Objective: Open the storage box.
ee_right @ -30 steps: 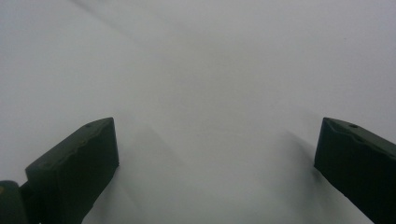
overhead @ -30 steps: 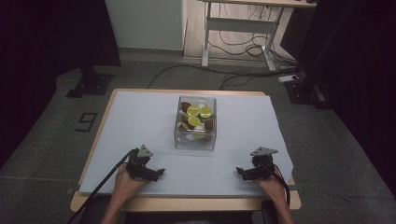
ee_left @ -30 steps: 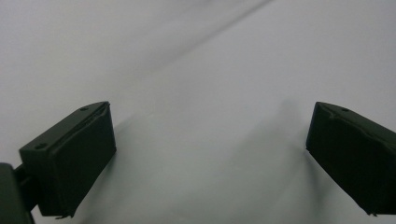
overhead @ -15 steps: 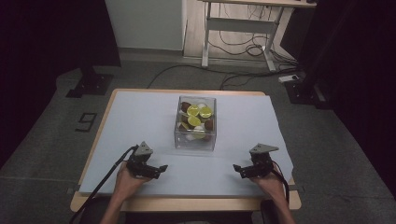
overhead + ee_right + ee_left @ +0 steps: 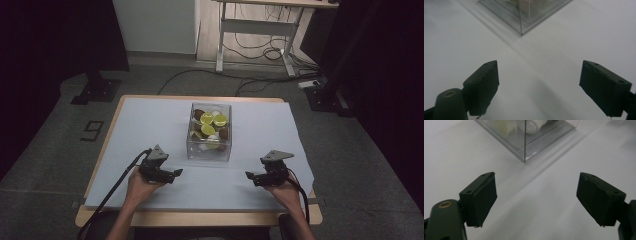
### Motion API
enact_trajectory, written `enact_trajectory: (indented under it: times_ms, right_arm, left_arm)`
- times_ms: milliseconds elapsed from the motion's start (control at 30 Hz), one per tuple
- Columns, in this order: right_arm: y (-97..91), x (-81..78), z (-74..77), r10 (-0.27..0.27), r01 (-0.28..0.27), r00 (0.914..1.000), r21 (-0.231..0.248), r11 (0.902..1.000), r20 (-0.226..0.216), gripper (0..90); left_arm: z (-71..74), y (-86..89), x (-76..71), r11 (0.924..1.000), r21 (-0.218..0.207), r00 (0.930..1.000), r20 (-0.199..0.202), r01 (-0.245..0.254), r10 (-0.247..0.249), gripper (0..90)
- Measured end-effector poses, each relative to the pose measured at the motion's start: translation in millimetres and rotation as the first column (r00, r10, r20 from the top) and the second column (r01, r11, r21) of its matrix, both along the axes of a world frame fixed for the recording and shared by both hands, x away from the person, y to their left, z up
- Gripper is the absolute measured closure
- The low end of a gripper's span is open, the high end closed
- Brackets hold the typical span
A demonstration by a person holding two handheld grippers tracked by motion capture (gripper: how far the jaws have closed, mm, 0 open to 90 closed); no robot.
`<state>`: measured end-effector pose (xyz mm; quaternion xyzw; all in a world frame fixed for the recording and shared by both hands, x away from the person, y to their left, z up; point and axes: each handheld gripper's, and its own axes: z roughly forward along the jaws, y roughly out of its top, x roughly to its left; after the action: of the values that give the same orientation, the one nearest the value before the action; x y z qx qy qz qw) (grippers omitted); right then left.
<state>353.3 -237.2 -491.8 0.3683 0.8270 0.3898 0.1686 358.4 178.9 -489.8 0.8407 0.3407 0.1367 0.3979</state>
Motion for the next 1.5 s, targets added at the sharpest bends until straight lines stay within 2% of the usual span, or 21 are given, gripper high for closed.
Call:
enact_trajectory:
  times_ms: [200,367,400,633,767,1033,1500]
  right_arm:
    - [9.6,2.1,4.8,0.029,-0.029,0.9996,0.015,0.9995,0.004,21.0]
    - [15.4,5.2,8.2,0.029,-0.029,0.9996,0.034,0.9990,0.003,23.9]
    - [18.1,6.8,9.9,0.029,-0.029,0.9996,0.041,0.9987,0.005,25.4]
    - [28.5,11.9,15.8,0.049,-0.050,0.9987,0.070,0.9963,0.013,33.5]
    - [34.7,14.5,18.8,0.059,-0.060,0.9982,0.080,0.9950,0.012,39.0]
    - [49.1,18.3,23.0,0.094,-0.095,0.9953,0.058,0.9937,0.025,47.7]
    - [71.7,27.3,26.8,0.129,-0.130,0.9914,0.064,0.9894,0.020,58.9]
  left_arm:
    - [7.5,-9.6,2.4,0.9994,-0.009,0.9993,0.017,0.032,-0.032,22.6]
    - [12.2,-15.9,6.3,0.9989,-0.011,0.9987,0.023,0.046,-0.046,26.1]
    - [14.0,-18.5,8.6,0.9981,-0.023,0.9982,0.020,0.057,-0.057,27.2]
    - [18.9,-30.0,12.9,0.9954,-0.031,0.9956,0.026,0.091,-0.090,34.4]
    - [21.0,-36.3,16.0,0.9943,-0.020,0.9941,0.030,0.105,-0.105,38.1]
    - [24.1,-46.7,22.2,0.9921,-0.032,0.9920,0.038,0.122,-0.121,43.6]
    - [27.0,-58.8,35.8,0.9903,-0.036,0.9904,0.036,0.135,-0.133,49.5]
